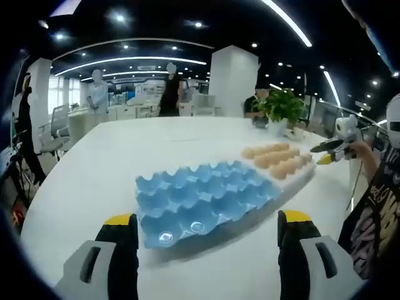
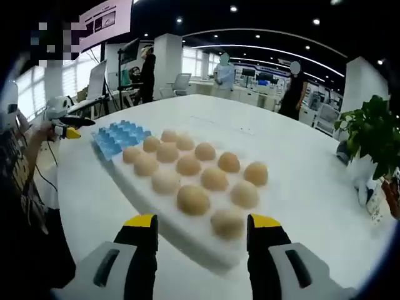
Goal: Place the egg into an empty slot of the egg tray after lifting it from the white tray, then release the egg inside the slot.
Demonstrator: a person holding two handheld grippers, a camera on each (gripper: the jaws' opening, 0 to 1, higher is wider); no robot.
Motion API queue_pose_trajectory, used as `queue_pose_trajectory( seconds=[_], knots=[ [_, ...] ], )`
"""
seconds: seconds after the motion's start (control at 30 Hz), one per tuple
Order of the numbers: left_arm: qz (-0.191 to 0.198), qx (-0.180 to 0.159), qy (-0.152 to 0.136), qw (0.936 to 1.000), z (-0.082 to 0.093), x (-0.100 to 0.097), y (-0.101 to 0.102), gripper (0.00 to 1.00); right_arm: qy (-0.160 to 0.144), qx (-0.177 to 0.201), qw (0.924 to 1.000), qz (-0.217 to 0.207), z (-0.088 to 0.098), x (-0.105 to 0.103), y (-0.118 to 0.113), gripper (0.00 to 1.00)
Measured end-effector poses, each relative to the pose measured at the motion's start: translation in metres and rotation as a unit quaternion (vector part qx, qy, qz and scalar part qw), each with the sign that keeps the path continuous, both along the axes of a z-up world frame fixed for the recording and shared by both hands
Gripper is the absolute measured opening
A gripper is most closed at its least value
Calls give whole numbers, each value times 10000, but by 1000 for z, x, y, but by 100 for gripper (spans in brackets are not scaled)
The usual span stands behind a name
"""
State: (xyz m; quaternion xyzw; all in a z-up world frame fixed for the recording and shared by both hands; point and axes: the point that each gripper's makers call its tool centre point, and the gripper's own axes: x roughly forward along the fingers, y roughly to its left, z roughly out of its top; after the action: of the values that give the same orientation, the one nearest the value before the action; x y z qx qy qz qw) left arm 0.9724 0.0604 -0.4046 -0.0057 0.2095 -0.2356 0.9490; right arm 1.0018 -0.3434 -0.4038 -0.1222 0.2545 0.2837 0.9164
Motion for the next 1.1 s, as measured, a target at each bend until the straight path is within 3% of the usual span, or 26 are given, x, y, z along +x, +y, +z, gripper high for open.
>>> queue_pose_trajectory(
  seconds=[0.3, 0.63, 1.1],
  knots=[
    [7, 22, 70, 10000, -3, -1, 1, 94, -9, -6, 9997, -232, -5, 2, -10, 59],
    [23, 69, 116, 9999, -5, -1, 1, 95, 58, -14, 9998, -167, -11, 0, -4, 65],
    [121, 87, 193, 9997, -8, -5, 8, 95, 57, -29, 9999, -138, -10, 1, -2, 61]
  ],
)
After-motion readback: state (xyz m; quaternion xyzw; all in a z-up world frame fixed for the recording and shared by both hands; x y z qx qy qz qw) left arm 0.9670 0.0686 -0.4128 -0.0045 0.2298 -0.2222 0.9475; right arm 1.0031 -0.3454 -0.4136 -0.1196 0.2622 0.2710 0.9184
